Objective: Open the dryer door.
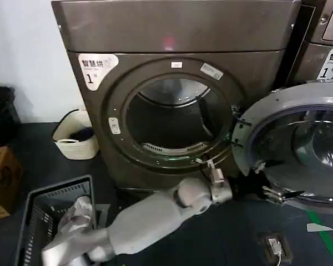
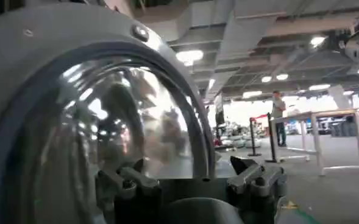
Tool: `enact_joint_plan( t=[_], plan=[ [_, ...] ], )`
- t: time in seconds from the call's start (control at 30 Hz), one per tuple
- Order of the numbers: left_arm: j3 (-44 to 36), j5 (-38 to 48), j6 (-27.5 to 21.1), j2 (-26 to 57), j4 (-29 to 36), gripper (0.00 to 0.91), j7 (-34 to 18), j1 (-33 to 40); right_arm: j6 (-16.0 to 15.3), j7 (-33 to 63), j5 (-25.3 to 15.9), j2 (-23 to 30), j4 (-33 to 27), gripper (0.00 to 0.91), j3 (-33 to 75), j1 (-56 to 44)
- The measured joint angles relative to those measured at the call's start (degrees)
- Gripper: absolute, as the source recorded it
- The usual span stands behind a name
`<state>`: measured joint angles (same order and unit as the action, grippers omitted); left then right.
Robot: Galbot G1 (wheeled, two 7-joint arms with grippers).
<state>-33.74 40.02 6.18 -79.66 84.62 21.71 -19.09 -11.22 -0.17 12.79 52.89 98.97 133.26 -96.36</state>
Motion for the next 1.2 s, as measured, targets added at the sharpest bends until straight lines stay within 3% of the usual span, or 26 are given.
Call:
enact_joint_plan(
  t=[0.37,0.63,0.9,1.2],
  plan=[
    [1.67,3.17,-2.01,12.94,9.47,0.907,-1.38,-2.48,0.02,-0.49,-0.4,-0.13,0.71,0.907,-1.33,1.42],
    [3.17,2.24,-4.37,23.61,16.71,0.907,-5.1,-4.02,0.43,-0.92,-0.57,-0.11,1.37,0.907,-0.65,1.39],
    [3.97,-1.76,-3.02,34.4,23.26,0.907,-10.12,-5.45,0.64,-1.26,-0.61,0.26,2.38,0.907,-0.21,1.4],
    [6.26,-9.08,-7.03,45.6,28.55,0.907,-12.83,-8.53,0.81,-1.35,-0.71,0.7,2.8,0.907,-1.06,2.12]
  ],
)
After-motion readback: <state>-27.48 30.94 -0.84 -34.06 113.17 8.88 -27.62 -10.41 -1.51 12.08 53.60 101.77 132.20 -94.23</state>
